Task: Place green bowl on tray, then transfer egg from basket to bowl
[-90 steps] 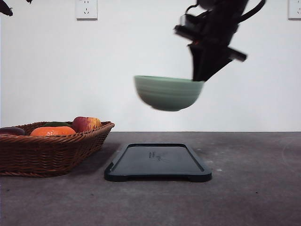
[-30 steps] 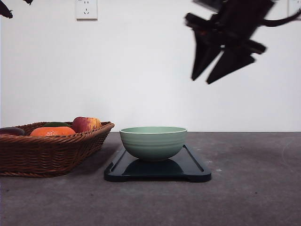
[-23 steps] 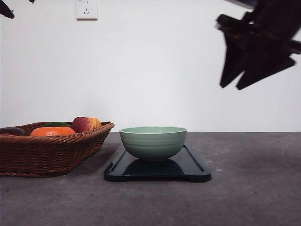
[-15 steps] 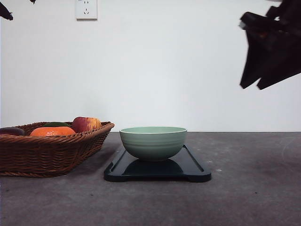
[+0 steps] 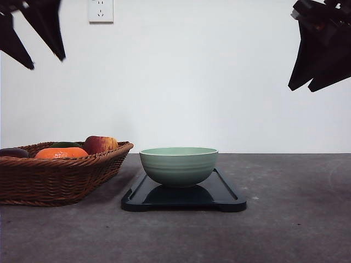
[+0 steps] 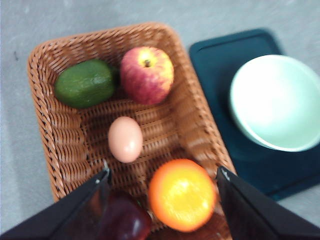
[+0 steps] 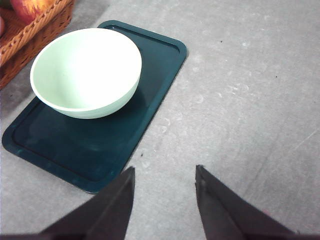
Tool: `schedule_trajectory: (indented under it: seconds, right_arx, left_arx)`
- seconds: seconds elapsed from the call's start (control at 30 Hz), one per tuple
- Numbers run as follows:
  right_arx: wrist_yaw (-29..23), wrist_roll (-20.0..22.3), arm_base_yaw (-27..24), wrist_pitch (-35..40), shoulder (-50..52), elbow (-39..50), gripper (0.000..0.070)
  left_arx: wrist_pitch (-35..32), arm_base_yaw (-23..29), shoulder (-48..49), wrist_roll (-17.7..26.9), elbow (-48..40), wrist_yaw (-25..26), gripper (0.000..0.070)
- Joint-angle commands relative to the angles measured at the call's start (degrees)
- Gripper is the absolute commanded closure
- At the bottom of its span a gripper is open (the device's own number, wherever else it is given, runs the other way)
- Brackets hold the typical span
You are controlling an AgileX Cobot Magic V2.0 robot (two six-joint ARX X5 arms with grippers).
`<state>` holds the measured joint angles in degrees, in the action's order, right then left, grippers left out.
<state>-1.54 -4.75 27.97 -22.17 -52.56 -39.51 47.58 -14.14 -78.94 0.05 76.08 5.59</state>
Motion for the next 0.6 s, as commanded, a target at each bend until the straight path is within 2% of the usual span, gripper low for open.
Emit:
schedule_trajectory:
  seconds: [0.0,0.23,0.57]
  right_arx:
    - [-0.1,0.3,0.3,0.3,-0.5,-0.2,0.0463]
    - [-0.1,0.3,0.3,0.3,-0.5,-0.2,0.0463]
    - [-0.1,0.3,0.3,0.3,-0.5,-0.2,0.0463]
  left_arx:
    - [0.2,-0.6,-3.8,-1.3,2.6,-1.9,0.0271]
    - [0.8,-1.2,-14.9,-3.1,7.7,-7.4,0.027]
    - [-2.2,-1.1,-25.7,-3.3,8.8,-8.9,0.0269]
